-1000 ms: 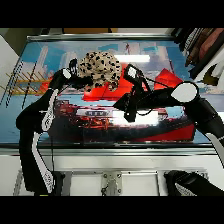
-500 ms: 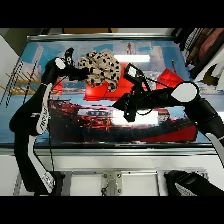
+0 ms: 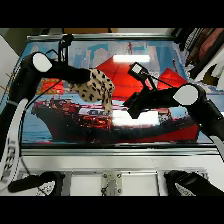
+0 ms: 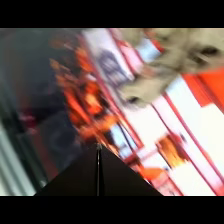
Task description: Fold the clothes and pants, and hang the long-sleeved shirts on hangers.
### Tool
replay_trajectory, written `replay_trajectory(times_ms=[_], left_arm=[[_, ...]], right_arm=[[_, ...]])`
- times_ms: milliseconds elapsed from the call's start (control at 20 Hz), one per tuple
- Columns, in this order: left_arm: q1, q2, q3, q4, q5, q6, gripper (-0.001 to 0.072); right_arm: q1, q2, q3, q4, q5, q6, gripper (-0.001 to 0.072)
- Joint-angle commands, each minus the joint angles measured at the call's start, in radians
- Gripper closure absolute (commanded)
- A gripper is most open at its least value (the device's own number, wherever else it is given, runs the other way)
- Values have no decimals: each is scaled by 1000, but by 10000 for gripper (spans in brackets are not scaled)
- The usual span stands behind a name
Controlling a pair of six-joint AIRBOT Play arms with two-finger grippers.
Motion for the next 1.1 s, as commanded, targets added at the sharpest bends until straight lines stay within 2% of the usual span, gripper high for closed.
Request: replay_trajectory(times_ms=[0,50,100,150,200,450,550,600,800,1000,1050], left_arm=[[-84,223,-274,61,-15,-71,696],[-99,260,-349,66,-14,-82,696],[-110,293,-425,79,-12,-98,696],[-115,321,-490,82,-10,-104,695],[-115,345,-552,80,-3,-105,696],[-113,388,-720,81,76,-106,696],[-113,387,-727,82,78,-106,695],[-113,387,-727,81,84,-106,695],[-113,387,-727,81,90,-106,696],[-113,387,-727,81,91,-106,695],[-113,387,-727,81,91,-106,695]], right_arm=[[0,3,-18,-333,-7,414,698],[0,-10,-36,-299,-7,417,666],[2,-26,-57,-255,-7,417,458],[9,-47,-83,-212,-11,417,149],[22,-76,-111,-185,-14,417,37],[130,-285,-175,-181,-131,417,41],[152,-352,-175,-178,-208,417,130],[156,-378,-175,-178,-247,420,130],[160,-434,-175,-178,-385,437,130],[160,-452,-175,-178,-504,504,130],[160,-457,-175,-178,-533,508,151]])
